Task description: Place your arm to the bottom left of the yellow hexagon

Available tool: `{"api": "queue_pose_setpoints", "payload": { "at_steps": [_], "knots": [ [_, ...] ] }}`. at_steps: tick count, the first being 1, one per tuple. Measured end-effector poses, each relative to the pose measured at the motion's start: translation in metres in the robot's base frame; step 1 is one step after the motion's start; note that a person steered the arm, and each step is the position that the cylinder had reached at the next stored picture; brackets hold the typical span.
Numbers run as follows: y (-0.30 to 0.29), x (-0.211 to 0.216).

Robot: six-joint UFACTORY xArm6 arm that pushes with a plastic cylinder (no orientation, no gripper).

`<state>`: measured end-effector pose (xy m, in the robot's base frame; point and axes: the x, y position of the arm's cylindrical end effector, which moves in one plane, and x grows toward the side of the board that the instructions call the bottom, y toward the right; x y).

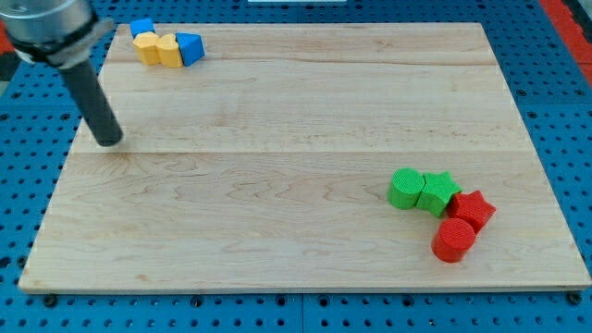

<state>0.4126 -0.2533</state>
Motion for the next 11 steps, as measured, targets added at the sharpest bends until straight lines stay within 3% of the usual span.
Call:
{"api": "queue_pose_setpoints", "payload": {
  "at_steps": [2,9,11],
  "knots": [
    [-0.046,-0.077],
    [-0.049,-0.083],
    [-0.011,-0.082]
  ]
}}
